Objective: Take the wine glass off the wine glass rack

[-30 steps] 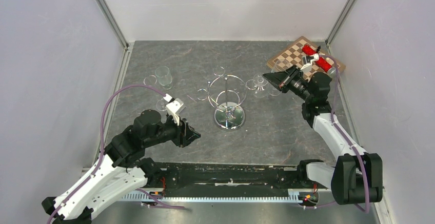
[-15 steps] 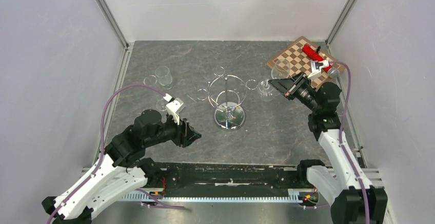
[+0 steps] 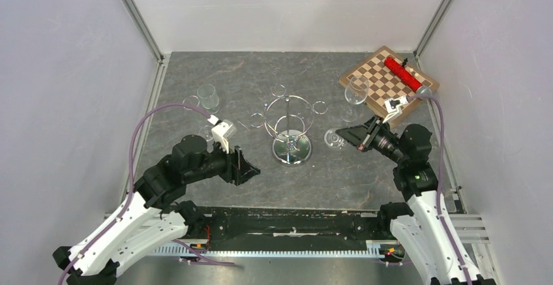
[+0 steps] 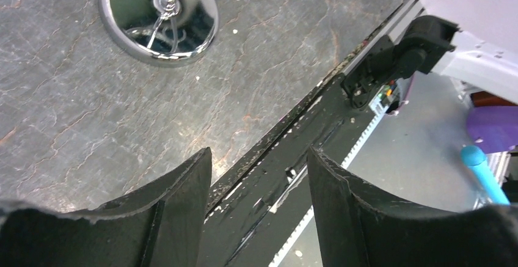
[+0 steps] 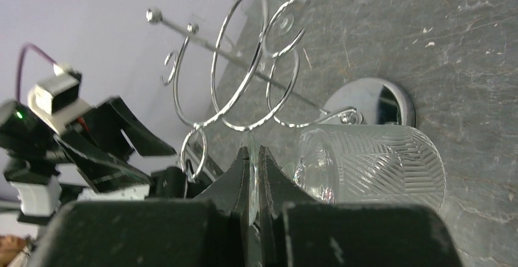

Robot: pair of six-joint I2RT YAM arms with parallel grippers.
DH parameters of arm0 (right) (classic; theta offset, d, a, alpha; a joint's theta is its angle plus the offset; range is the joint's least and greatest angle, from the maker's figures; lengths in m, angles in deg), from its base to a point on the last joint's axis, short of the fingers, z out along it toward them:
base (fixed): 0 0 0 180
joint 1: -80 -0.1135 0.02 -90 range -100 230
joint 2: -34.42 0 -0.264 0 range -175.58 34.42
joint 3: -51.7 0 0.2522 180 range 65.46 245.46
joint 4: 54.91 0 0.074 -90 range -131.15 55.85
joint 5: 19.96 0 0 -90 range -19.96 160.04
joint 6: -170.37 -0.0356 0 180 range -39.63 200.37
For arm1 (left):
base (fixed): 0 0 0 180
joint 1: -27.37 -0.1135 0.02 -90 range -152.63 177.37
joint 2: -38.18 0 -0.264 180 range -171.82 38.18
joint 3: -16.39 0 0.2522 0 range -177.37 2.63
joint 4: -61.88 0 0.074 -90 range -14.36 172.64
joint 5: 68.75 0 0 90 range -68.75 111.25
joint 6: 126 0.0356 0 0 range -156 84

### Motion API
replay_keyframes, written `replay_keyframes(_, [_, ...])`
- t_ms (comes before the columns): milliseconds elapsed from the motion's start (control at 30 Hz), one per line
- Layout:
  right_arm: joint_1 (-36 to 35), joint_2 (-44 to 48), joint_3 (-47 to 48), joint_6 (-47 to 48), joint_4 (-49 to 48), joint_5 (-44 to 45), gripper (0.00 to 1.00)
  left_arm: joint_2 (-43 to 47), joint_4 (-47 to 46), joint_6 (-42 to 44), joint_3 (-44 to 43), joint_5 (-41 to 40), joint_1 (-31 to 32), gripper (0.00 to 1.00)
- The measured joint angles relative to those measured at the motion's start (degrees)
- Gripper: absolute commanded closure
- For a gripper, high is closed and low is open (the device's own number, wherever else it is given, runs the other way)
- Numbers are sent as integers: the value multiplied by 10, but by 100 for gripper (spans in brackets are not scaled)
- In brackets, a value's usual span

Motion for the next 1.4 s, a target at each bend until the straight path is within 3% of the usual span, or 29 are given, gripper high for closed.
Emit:
replay_keyframes(333, [-59,58,19,132,128,-58,100,-3,1,-94,-19,10,0,35])
replay_keyframes(700, [-171,77,15,173,138,-63,100,-17,2,-213,-26,50,0,36])
replay_keyframes(1033, [-360,23,14,204,97,18,100,-20,-3,-313,-26,96,0,38])
replay_keyframes(1233, [-500,-53,23,245,68,96,100,-6,-3,-347,-19,110,0,38])
replay_keyframes(1400, [-572,-124,77,289,56,154,100,11,7,-360,-16,116,0,38])
